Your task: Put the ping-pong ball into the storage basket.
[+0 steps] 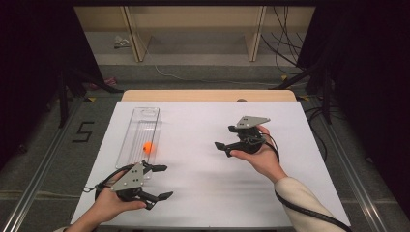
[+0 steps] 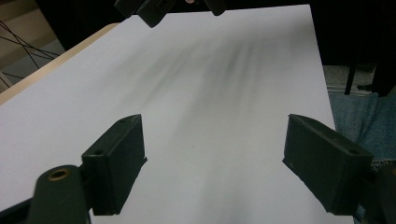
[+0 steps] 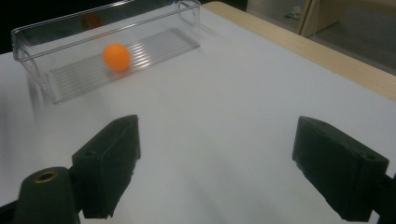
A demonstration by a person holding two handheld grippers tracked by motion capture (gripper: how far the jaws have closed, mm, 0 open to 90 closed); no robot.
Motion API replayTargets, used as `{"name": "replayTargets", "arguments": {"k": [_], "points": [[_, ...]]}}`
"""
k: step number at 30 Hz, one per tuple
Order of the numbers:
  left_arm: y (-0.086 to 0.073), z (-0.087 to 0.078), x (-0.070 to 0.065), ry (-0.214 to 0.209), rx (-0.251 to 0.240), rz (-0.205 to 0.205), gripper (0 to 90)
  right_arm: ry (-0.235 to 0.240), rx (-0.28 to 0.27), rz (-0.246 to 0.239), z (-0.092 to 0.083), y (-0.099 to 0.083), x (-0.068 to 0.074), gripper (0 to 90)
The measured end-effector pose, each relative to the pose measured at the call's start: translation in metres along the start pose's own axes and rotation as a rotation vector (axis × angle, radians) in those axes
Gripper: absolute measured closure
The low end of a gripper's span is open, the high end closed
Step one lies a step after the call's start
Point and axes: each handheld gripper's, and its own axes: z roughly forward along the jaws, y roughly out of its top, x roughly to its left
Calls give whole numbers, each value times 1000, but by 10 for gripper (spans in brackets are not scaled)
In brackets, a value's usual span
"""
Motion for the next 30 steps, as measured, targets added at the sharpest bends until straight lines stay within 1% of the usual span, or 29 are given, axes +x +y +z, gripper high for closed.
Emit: {"name": "replayTargets", "arguments": {"k": [1,3,6,20,30], "points": [[0,0,0,1,0,0,201,-7,-1,4,-6,-3,-1,161],[0,0,0,2,-3,-1,201,-12,-3,9,-11,-6,-1,161],[0,0,0,3,-3,-2,201,-16,-2,13,-15,-10,-2,161],[0,0,0,8,-6,-4,200,-43,6,39,-46,-33,-2,161],[0,0,1,10,-6,-5,199,-54,11,50,-60,-45,1,161]]}}
